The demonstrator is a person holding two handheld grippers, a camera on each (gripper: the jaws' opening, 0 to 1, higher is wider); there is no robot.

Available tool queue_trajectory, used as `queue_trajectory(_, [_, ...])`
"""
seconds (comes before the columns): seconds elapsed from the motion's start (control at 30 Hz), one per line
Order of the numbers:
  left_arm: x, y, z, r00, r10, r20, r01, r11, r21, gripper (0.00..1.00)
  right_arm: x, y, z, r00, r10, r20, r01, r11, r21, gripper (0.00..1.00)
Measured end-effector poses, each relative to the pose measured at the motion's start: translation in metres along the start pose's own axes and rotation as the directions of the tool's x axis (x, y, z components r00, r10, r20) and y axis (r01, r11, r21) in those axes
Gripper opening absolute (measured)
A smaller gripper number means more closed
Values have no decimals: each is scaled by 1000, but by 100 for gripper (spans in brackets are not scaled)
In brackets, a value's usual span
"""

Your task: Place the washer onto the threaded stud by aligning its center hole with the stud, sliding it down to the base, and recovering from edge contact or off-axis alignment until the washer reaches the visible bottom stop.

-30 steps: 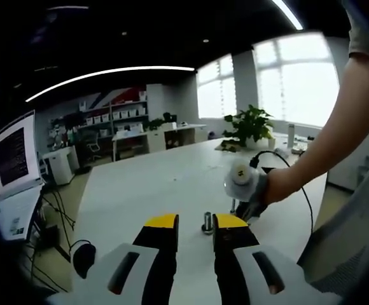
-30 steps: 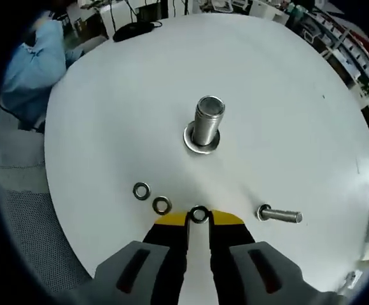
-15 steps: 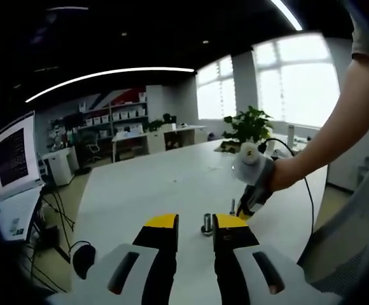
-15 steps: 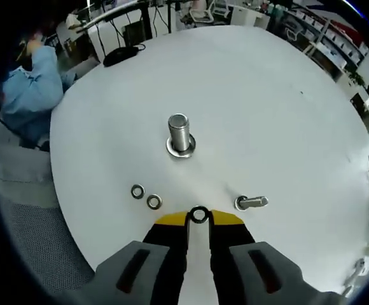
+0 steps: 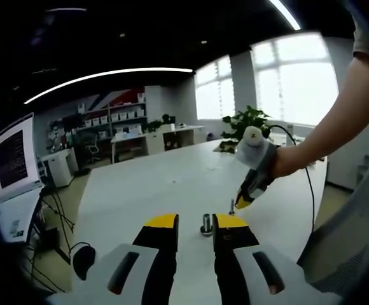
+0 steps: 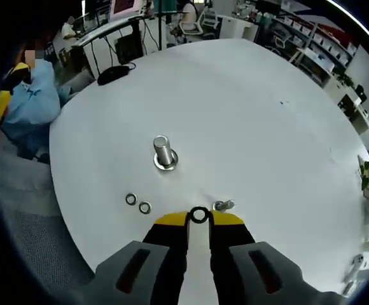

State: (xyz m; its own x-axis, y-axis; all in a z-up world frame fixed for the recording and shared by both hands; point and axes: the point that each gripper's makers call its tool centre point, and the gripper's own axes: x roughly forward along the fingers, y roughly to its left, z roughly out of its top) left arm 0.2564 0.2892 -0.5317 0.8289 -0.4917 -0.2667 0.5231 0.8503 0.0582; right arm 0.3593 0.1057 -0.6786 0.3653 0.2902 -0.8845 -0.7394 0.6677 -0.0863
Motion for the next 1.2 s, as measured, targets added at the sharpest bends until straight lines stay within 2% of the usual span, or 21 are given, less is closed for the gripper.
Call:
queue_trajectory(0.53, [-1,2,0,1000,7,3,-7,1000,-3,19,-6,-22,8,998,-50,28,50,999,-13,14])
queue_trajectory(0.9, [0,2,-2,1000,6,-5,-6,1000,-5,19,4,-29,10,998,-57,7,57,997,-55,14])
queue_trajectory(1.2, [0,3,-4,1000,10,-13,-10,1000,-9,19,8,-31,9,999,-48,-2,48,997,-54,14])
